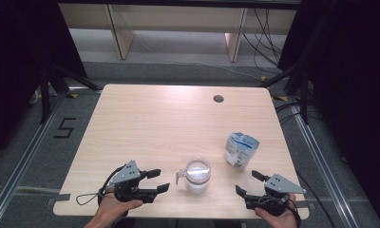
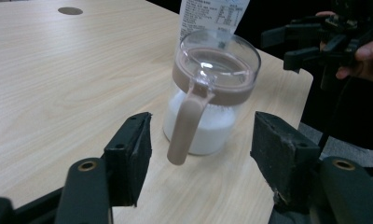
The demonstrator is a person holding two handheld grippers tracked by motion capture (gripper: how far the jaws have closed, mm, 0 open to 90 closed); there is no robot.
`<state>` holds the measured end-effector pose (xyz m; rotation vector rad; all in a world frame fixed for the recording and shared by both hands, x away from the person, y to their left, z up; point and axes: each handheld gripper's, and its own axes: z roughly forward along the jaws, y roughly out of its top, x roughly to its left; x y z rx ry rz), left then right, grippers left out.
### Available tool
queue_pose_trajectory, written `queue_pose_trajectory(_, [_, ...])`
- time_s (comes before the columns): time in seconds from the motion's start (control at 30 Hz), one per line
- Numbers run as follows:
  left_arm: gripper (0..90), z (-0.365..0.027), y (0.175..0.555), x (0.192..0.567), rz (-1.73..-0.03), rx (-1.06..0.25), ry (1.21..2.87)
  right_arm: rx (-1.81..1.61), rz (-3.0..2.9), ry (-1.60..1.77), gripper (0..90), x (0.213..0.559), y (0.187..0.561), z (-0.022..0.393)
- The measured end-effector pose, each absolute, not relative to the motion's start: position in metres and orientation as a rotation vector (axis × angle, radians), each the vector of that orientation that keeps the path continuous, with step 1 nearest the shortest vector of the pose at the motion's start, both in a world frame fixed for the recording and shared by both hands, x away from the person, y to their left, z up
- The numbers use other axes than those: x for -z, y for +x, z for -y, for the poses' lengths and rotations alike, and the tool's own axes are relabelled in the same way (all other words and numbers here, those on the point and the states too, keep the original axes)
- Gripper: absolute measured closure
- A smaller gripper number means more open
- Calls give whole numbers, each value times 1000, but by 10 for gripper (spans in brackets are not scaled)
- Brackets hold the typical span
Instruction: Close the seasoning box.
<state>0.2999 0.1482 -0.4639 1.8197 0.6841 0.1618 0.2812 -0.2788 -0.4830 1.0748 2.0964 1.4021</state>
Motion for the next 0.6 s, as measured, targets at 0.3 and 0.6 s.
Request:
queue_pose_trajectory(0.3, [319,-161,289,472,-703,-180,1857,-1397,-2124,1067,157,483,278,280])
queue_pose_trajectory(0.6, [282,-169,285,478,-749,-159,1845,-1379,-2120,1066,157,484,274,281])
